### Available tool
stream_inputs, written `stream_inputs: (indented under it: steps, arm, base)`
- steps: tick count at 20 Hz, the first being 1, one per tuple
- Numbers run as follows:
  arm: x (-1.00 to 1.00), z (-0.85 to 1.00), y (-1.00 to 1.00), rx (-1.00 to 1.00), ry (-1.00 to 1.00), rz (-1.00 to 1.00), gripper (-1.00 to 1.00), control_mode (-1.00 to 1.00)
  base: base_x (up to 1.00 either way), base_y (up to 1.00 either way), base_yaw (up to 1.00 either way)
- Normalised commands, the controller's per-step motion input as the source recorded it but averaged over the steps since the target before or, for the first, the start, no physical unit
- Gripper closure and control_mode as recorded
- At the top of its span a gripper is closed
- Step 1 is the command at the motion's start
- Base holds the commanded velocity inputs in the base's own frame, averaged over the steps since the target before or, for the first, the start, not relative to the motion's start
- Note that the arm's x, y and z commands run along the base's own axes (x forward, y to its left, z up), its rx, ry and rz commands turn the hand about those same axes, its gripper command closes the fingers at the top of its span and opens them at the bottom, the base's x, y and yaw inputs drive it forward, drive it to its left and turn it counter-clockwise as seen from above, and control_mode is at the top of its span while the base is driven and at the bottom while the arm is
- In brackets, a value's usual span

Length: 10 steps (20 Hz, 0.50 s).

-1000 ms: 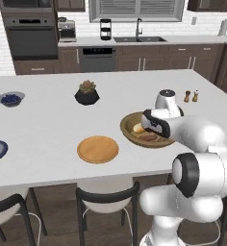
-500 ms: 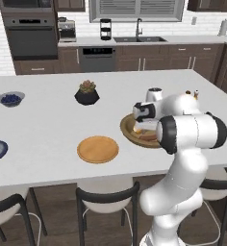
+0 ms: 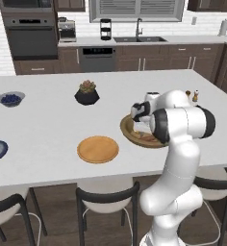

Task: Place one bun and one sausage from the bowl on each plate.

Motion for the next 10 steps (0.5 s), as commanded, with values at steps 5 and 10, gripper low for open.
stream_inputs:
  steps: [5, 10]
  arm:
    - [-0.1, -0.42, -0.04, 0.01, -0.04, -0.28, -1.0, -1.0]
    - [0.08, -0.19, 0.07, 0.0, -0.18, -0.14, -1.0, -1.0]
  base:
    - [0.0, 0.0, 0.0]
    - [0.0, 0.0, 0.0]
